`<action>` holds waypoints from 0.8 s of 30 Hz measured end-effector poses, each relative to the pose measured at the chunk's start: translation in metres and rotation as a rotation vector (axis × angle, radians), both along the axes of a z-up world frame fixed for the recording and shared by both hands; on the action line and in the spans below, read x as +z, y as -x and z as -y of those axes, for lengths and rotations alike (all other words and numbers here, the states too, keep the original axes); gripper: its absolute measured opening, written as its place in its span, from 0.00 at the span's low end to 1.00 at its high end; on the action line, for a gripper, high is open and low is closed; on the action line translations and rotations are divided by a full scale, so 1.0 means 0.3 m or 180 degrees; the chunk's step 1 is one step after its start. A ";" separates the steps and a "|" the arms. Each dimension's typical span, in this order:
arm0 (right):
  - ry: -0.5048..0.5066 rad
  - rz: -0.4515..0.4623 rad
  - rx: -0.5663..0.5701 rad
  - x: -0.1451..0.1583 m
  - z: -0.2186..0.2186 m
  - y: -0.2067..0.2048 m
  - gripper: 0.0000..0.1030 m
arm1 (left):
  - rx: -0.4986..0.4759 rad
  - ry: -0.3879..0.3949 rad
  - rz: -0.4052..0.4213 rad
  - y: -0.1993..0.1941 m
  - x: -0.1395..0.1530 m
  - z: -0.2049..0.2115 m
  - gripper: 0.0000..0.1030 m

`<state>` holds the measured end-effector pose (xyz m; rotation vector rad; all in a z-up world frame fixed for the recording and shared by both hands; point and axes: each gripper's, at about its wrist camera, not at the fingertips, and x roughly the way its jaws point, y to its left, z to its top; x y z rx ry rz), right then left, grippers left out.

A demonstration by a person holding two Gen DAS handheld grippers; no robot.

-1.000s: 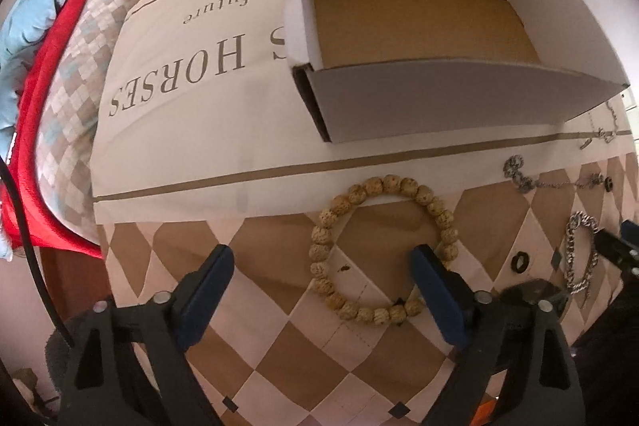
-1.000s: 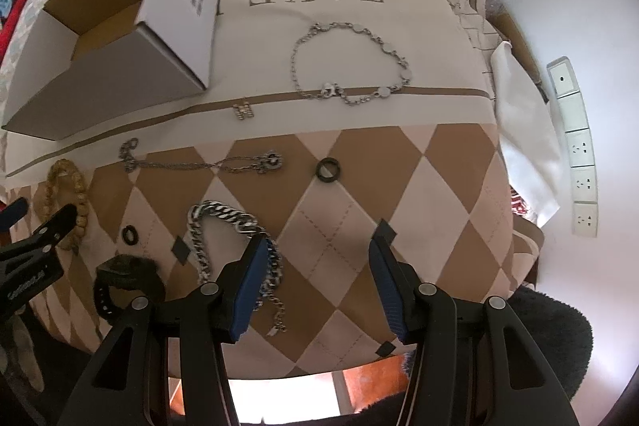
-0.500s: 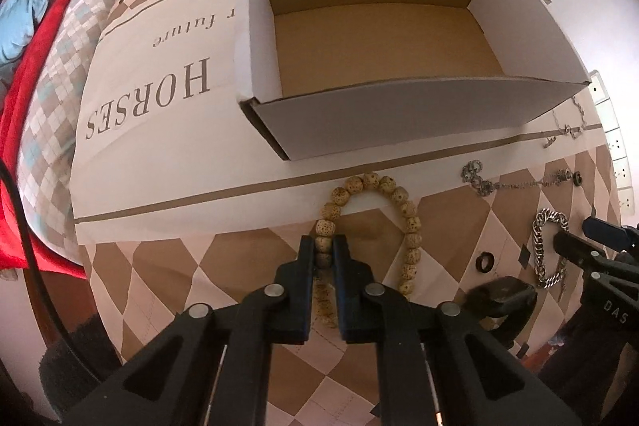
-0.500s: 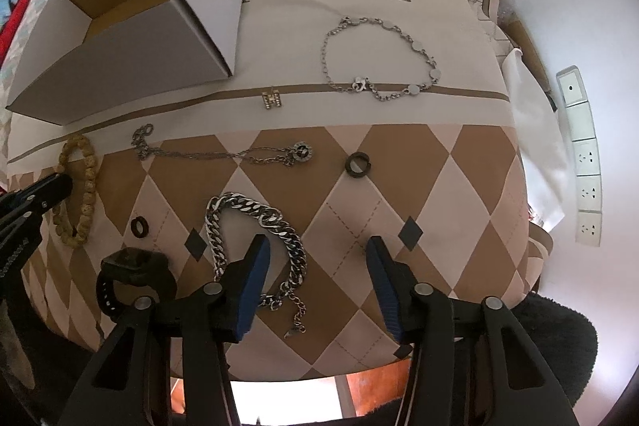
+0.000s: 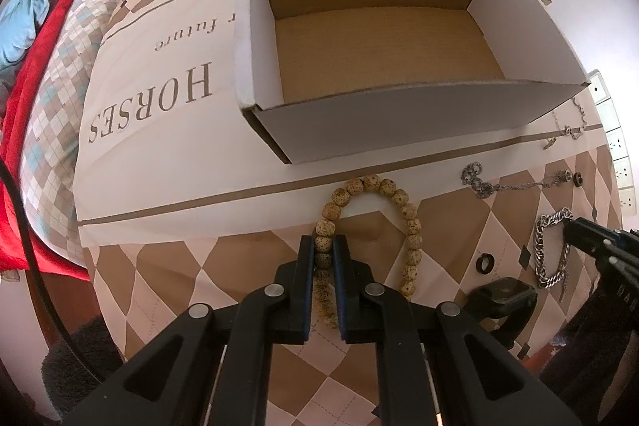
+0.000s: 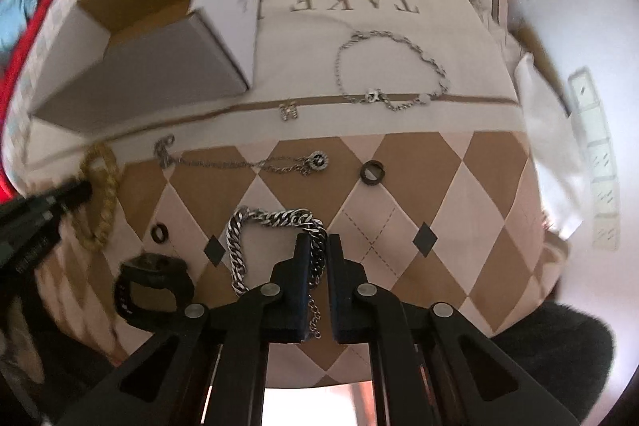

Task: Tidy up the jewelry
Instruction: 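Grasp the wooden bead bracelet with the left tool while the right tool grasps the chunky silver chain bracelet, then carry both bracelets into the white box and open both tools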

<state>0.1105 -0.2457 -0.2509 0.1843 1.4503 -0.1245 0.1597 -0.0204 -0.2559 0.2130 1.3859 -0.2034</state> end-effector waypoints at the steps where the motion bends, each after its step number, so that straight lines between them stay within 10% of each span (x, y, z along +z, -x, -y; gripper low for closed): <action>1: -0.0061 0.0040 -0.0061 0.011 0.011 0.006 0.08 | 0.0007 0.0008 0.0012 -0.003 0.009 0.000 0.06; 24: -0.0283 0.0864 0.0051 0.372 -0.032 -0.023 0.07 | -0.0007 0.0488 0.0691 0.022 0.457 0.003 0.06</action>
